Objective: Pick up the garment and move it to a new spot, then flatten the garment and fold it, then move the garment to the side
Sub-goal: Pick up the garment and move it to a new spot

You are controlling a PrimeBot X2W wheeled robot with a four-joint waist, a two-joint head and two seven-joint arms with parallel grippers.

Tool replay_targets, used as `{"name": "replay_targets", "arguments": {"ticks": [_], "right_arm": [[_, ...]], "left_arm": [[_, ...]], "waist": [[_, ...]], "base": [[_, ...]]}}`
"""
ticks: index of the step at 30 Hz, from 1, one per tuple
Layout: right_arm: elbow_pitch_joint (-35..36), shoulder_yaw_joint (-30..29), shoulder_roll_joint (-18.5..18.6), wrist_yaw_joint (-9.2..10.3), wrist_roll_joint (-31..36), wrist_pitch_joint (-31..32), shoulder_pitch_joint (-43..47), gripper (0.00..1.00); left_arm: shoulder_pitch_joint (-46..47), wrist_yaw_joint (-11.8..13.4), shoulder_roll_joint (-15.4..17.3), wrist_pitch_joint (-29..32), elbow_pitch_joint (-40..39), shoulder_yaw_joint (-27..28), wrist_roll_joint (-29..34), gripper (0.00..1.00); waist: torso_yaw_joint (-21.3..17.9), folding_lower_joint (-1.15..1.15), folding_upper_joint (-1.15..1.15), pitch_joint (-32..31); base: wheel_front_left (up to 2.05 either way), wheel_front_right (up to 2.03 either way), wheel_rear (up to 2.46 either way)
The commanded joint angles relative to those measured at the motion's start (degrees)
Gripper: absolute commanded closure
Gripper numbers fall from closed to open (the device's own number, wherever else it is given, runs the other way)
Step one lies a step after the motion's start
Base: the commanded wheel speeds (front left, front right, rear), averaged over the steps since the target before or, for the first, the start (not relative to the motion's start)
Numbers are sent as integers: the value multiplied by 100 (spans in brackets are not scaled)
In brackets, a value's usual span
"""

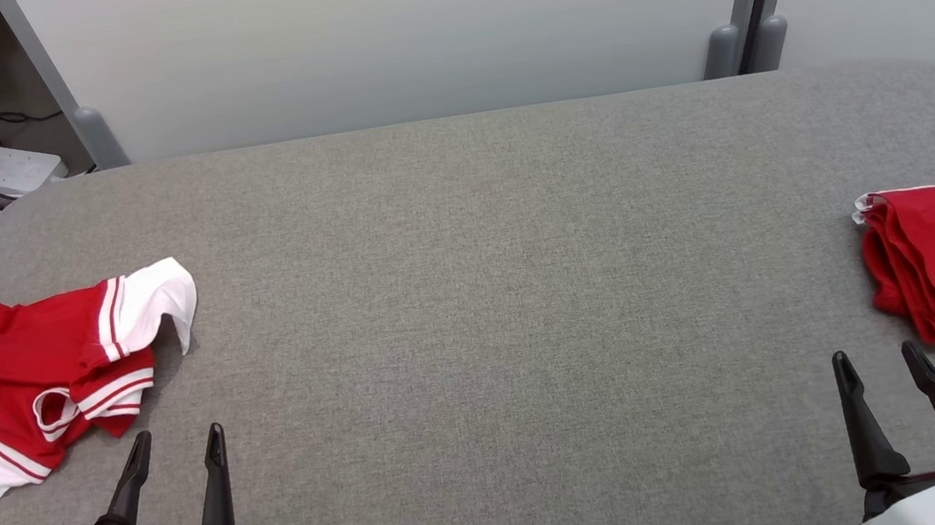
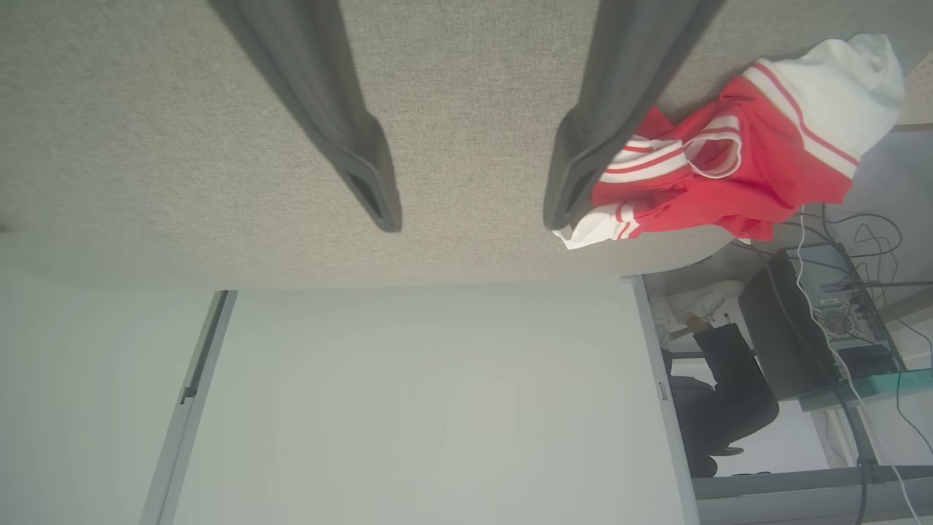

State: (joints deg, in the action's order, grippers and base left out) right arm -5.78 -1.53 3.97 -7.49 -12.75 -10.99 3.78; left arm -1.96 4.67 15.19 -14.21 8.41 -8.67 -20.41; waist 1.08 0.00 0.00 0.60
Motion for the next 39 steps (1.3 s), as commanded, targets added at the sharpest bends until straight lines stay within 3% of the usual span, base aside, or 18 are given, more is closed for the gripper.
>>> {"name": "replay_targets", "arguments": {"ticks": [1, 15, 22, 27, 39], "right_arm": [[215, 107, 67, 0, 60, 42, -67, 0], [513, 28, -6, 0, 56, 200, 95, 0], [526, -7, -11, 0, 68, 233, 119, 0], [559, 42, -6, 0, 75, 264, 129, 0], [637, 247, 1, 0, 102, 324, 27, 0]], "left_arm": [[187, 46, 103, -37, -112, 204, -44, 0], [204, 101, 123, -23, -81, 208, -139, 0], [316, 118, 94, -11, -32, 162, -162, 0], [353, 111, 93, -20, 17, 160, -187, 0], [283, 151, 89, -42, 14, 220, -257, 0]], "waist": [[-3, 0, 0, -11], [-50, 0, 0, -36], [164, 0, 0, -14], [581, 0, 0, -36], [2009, 0, 0, -21]], "base": [[0, 0, 0], [0, 0, 0], [0, 0, 0], [0, 0, 0], [0, 0, 0]]}}
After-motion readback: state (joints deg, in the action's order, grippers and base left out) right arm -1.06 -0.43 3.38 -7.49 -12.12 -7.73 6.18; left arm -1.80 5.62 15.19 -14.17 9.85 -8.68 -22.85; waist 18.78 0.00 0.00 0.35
